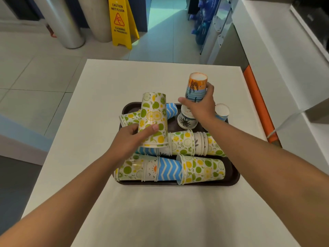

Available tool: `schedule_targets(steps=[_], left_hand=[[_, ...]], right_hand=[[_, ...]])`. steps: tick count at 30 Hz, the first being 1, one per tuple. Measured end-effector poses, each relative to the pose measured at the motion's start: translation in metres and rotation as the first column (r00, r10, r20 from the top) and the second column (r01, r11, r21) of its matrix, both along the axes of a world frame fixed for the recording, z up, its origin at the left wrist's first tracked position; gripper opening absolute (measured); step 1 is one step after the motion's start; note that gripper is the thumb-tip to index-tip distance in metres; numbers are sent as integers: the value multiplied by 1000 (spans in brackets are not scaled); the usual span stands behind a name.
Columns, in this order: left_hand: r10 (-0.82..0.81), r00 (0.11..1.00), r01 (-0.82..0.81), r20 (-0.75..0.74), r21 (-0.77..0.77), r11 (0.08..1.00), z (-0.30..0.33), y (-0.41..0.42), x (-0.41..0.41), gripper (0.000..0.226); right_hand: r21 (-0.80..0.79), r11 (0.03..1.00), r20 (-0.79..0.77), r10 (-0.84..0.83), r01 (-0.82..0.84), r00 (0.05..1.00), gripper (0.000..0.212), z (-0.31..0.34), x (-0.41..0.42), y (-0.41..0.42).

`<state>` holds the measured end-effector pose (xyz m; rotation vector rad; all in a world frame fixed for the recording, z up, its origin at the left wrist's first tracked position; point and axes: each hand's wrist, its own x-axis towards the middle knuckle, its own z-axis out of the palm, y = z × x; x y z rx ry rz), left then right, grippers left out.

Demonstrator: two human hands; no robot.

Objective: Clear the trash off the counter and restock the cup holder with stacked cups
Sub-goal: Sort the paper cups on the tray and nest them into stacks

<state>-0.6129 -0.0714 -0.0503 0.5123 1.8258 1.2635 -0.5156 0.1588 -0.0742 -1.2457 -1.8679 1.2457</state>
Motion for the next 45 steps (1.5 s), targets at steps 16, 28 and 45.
schedule_targets(steps=[16, 28, 45], left_hand=[[34, 999, -35, 20, 45, 998, -4, 11, -1, 57], [-31, 999, 32, -30, 53, 998, 5, 20, 15, 45], [-50, 915, 39, -401, -35, 999, 10, 83, -42, 36]], right_hand=[[163, 987, 175, -21, -8, 984, 71, -11, 12, 6], [-272, 888, 61, 400, -370, 915, 80, 56, 12, -65], [-302, 943, 64, 168, -141, 984, 50, 60, 44, -34]])
